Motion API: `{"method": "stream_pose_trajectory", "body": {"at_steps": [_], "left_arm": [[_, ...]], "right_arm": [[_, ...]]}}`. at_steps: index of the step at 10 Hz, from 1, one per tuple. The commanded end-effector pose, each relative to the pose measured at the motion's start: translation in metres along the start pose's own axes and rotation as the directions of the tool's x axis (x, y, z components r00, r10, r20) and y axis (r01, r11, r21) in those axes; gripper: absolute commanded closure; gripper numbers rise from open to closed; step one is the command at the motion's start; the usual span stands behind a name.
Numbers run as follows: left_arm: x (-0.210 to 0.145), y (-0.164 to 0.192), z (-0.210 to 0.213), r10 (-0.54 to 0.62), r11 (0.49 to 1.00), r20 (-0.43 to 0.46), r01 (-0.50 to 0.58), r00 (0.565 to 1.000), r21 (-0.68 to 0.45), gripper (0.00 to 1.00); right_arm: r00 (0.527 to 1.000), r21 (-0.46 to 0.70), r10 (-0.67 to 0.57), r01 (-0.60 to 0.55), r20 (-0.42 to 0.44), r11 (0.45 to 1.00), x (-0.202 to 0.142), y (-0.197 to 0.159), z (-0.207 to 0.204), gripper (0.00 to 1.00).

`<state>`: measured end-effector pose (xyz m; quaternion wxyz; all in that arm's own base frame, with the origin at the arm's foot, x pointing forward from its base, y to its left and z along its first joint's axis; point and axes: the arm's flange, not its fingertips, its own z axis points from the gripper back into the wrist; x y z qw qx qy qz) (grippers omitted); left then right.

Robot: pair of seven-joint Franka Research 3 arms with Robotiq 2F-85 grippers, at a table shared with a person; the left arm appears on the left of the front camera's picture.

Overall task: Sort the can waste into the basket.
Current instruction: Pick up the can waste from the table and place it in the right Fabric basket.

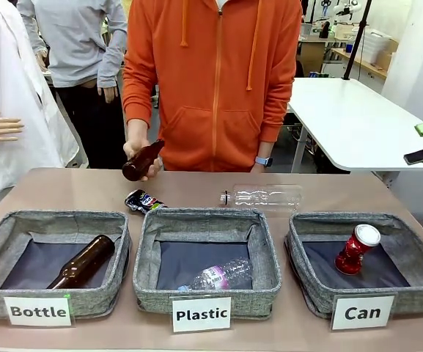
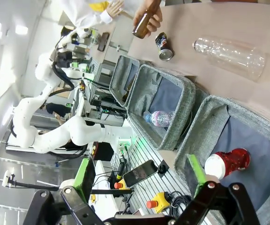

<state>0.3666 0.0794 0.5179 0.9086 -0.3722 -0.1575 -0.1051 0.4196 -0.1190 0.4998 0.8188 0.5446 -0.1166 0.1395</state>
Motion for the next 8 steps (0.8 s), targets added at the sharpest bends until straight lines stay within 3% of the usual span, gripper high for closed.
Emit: {"method": "stream_pose_trajectory", "body": {"at_steps": [1, 3, 6, 8], "left_arm": [[0.041, -0.010, -0.023, -0.002, 0.999, -0.038, 0.003, 0.999, 0.032, 0.00], [0.060, -0.018, -0.040, 0.005, 0.997, -0.119, 0.004, 0.993, 0.073, 0.00], [0.018, 0.015, 0.074, 0.015, 0.999, -0.026, -0.013, 1.000, 0.052, 0.00], [-0.022, 0.045, 0.147, 0.054, 0.998, 0.100, -0.052, 0.994, -0.028, 0.00]], "right_arm": [[1.000, 0.001, 0.014, -0.014, -0.007, 1.000, -0.002, 0.001, 0.001, 0.00], [1.000, 0.001, 0.014, -0.014, -0.007, 1.000, -0.002, 0.001, 0.001, 0.00], [1.000, 0.001, 0.014, -0.014, -0.007, 1.000, -0.002, 0.001, 0.001, 0.00], [1.000, 0.001, 0.014, -0.014, -0.007, 1.000, -0.002, 0.001, 0.001, 0.00]]}}
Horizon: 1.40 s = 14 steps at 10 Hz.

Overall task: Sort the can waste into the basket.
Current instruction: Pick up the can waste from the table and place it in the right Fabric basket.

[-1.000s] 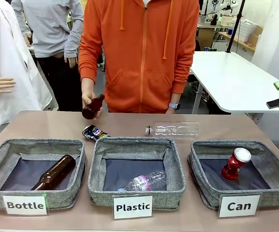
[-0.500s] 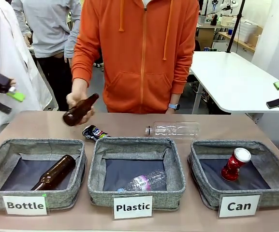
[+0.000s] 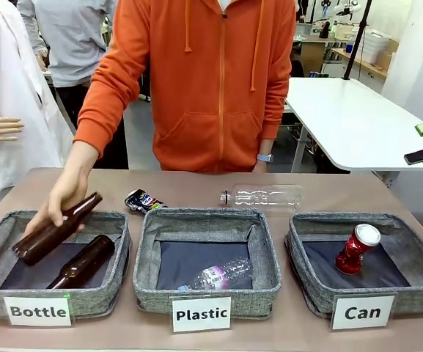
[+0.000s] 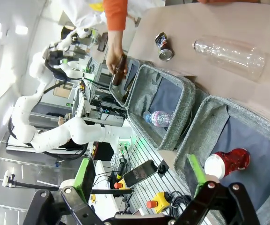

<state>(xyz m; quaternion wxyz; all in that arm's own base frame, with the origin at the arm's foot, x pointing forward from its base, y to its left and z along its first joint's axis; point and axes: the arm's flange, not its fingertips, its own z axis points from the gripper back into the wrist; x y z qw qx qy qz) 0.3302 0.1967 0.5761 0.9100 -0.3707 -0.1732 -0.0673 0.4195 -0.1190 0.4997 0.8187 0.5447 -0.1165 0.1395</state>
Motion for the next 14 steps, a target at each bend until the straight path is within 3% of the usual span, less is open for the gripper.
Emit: {"method": "stream_pose_trajectory", "body": {"at_steps": [1, 4, 9, 12, 14], "left_arm": [[-0.008, 0.024, 0.026, 0.016, 0.999, 0.073, -0.013, 0.997, -0.046, 0.00], [-0.008, 0.039, 0.022, 0.046, 0.995, 0.096, -0.037, 0.994, -0.088, 0.00], [0.009, 0.019, 0.002, 0.037, 0.997, 0.058, -0.033, 0.998, -0.071, 0.00], [0.040, -0.027, -0.059, 0.023, 0.999, -0.003, -0.022, 1.000, 0.028, 0.00], [0.065, -0.068, -0.134, -0.015, 0.994, -0.094, 0.025, 0.995, 0.104, 0.00]], "right_arm": [[1.000, 0.001, 0.014, -0.014, -0.006, 1.000, -0.002, 0.001, 0.001, 0.00], [1.000, 0.001, 0.014, -0.014, -0.006, 1.000, -0.002, 0.001, 0.001, 0.00], [1.000, 0.001, 0.014, -0.014, -0.006, 1.000, -0.002, 0.001, 0.001, 0.00], [1.000, 0.001, 0.014, -0.014, -0.006, 1.000, -0.002, 0.001, 0.001, 0.00], [1.000, 0.001, 0.014, -0.014, -0.006, 1.000, -0.002, 0.001, 0.001, 0.00]]}}
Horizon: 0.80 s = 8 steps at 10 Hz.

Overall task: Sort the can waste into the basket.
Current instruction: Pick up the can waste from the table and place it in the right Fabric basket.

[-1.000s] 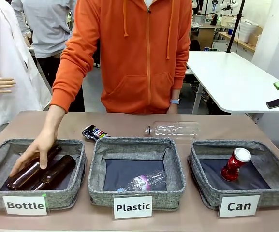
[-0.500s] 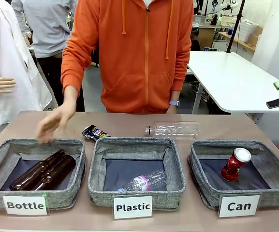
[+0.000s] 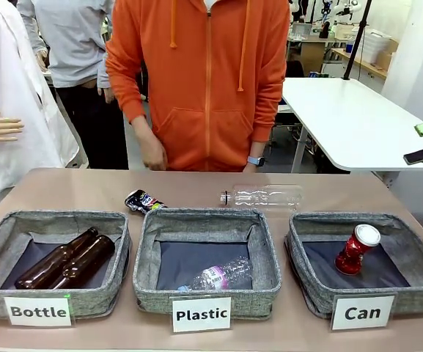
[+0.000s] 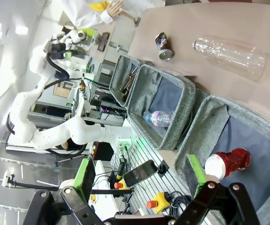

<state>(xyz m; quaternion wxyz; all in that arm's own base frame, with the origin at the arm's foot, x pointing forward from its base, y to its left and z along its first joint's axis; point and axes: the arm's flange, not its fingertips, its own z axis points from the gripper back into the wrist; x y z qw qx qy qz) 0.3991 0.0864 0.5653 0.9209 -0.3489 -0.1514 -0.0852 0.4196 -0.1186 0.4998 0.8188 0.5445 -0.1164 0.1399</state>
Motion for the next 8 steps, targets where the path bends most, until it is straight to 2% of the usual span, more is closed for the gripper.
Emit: {"method": "stream_pose_trajectory", "body": {"at_steps": [1, 2, 4, 6, 8], "left_arm": [[0.018, -0.032, -0.067, -0.033, 0.992, -0.081, 0.042, 0.996, 0.117, 0.00], [0.029, -0.045, -0.095, -0.090, 0.985, -0.108, 0.104, 0.990, 0.137, 0.00], [0.049, -0.067, -0.154, -0.108, 0.977, -0.170, 0.136, 0.980, 0.165, 0.00], [0.061, -0.096, -0.220, -0.142, 0.942, -0.297, 0.221, 0.944, 0.251, 0.00], [0.075, -0.110, -0.271, -0.198, 0.901, -0.355, 0.312, 0.914, 0.300, 0.00]], "right_arm": [[1.000, 0.001, 0.014, -0.014, -0.006, 1.000, -0.002, 0.001, 0.002, 0.00], [1.000, 0.001, 0.014, -0.014, -0.006, 1.000, -0.002, 0.001, 0.002, 0.00], [1.000, 0.001, 0.014, -0.014, -0.006, 1.000, -0.002, 0.001, 0.002, 0.00], [1.000, 0.001, 0.014, -0.014, -0.006, 1.000, -0.002, 0.001, 0.002, 0.00], [1.000, 0.001, 0.014, -0.014, -0.006, 1.000, -0.002, 0.001, 0.002, 0.00]]}}
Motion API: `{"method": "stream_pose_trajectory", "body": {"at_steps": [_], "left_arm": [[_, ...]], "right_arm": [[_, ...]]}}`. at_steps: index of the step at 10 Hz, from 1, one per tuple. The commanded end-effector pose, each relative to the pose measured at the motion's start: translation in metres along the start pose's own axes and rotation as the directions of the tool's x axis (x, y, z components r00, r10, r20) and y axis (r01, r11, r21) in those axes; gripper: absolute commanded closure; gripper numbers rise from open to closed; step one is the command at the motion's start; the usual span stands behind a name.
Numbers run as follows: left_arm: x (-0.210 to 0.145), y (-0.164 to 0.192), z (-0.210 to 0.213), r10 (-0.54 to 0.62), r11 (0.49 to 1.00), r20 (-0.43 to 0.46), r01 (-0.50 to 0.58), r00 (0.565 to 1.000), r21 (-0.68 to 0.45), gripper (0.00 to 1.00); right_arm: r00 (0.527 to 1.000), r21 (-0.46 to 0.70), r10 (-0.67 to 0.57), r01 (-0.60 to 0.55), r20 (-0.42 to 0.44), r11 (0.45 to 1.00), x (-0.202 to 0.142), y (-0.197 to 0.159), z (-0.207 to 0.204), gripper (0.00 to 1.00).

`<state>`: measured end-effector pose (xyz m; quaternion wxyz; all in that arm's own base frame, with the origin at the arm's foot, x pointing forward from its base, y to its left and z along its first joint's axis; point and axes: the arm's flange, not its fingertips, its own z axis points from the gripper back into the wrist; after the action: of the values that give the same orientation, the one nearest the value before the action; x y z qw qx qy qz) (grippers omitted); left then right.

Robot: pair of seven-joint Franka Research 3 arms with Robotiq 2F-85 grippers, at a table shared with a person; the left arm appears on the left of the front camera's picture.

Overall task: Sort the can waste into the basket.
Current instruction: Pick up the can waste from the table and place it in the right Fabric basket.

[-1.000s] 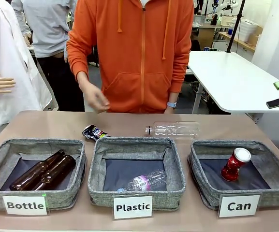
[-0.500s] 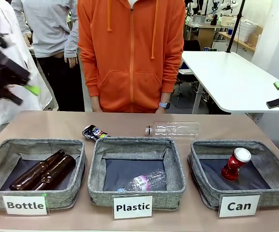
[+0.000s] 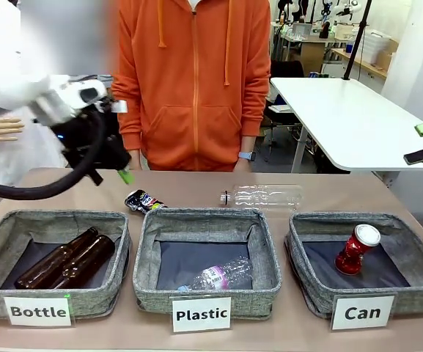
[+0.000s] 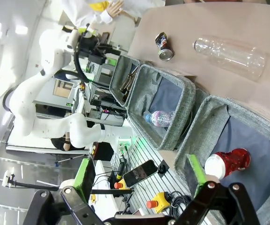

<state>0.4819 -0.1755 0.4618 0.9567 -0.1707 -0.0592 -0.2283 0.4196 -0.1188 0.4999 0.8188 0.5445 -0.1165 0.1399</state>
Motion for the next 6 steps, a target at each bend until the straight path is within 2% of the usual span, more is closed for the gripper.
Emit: {"method": "stream_pose_trajectory", "body": {"at_steps": [1, 2, 3, 4, 6], "left_arm": [[0.034, 0.002, -0.015, -0.036, 0.997, -0.025, 0.038, 0.999, 0.070, 0.00], [0.042, 0.005, -0.018, -0.012, 1.000, 0.015, 0.011, 1.000, 0.026, 0.00], [0.043, 0.013, -0.005, 0.131, 0.991, 0.026, -0.132, 0.991, 0.009, 0.00], [0.030, -0.005, -0.025, -0.036, 0.999, -0.017, 0.037, 0.999, 0.032, 0.00], [0.030, -0.005, -0.025, -0.036, 0.999, -0.017, 0.037, 0.999, 0.032, 0.00]], "right_arm": [[1.000, 0.001, 0.014, -0.014, -0.006, 1.000, -0.002, 0.001, 0.002, 0.00], [1.000, 0.001, 0.014, -0.014, -0.006, 1.000, -0.002, 0.001, 0.002, 0.00], [1.000, 0.001, 0.014, -0.014, -0.006, 1.000, -0.002, 0.001, 0.002, 0.00], [1.000, 0.001, 0.014, -0.014, -0.006, 1.000, -0.002, 0.001, 0.002, 0.00], [1.000, 0.001, 0.014, -0.014, -0.006, 1.000, -0.002, 0.001, 0.002, 0.00]]}}
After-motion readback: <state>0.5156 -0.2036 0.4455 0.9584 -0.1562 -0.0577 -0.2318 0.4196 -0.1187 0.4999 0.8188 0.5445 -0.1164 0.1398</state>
